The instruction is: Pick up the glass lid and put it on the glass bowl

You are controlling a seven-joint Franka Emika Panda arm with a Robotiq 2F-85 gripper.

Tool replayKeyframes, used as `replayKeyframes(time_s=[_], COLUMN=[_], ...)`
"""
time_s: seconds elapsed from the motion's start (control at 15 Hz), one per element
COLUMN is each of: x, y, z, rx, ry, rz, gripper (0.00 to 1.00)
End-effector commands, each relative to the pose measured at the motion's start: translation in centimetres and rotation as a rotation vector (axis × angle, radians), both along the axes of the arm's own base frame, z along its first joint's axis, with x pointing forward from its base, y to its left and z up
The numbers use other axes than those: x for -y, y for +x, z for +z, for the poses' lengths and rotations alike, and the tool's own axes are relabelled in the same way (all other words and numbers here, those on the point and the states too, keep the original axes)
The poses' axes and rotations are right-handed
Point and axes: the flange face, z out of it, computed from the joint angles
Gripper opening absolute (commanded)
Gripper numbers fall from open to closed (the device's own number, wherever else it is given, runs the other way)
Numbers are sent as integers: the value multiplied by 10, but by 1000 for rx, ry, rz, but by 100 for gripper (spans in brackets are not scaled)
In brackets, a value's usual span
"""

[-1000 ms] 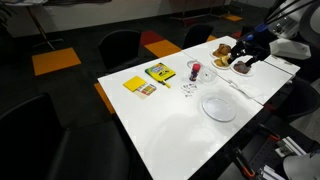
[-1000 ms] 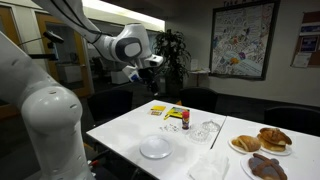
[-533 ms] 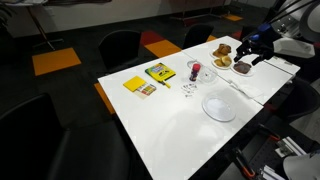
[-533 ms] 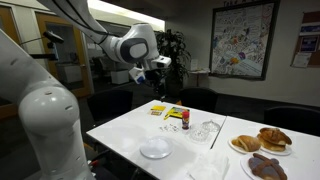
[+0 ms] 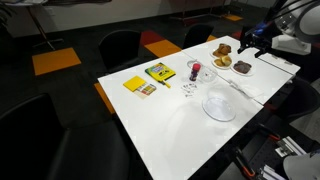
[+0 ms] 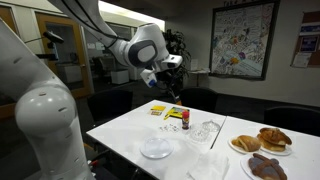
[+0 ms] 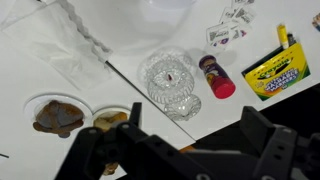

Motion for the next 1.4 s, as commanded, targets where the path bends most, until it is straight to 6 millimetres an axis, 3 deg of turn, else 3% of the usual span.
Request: replayKeyframes(time_s=[0.0, 0.47, 0.87, 1.2, 1.27, 1.33], x=[37, 69, 89, 130, 111, 119], y=[21, 85, 138, 163, 149, 153], z=[-22, -55, -61, -76, -66, -69], rx=[27, 38, 29, 15, 25, 22], ry=[-40, -38, 10, -34, -30, -38], rz=[-44, 1, 139, 202, 181, 183], gripper=[100, 100, 100, 100, 100, 100])
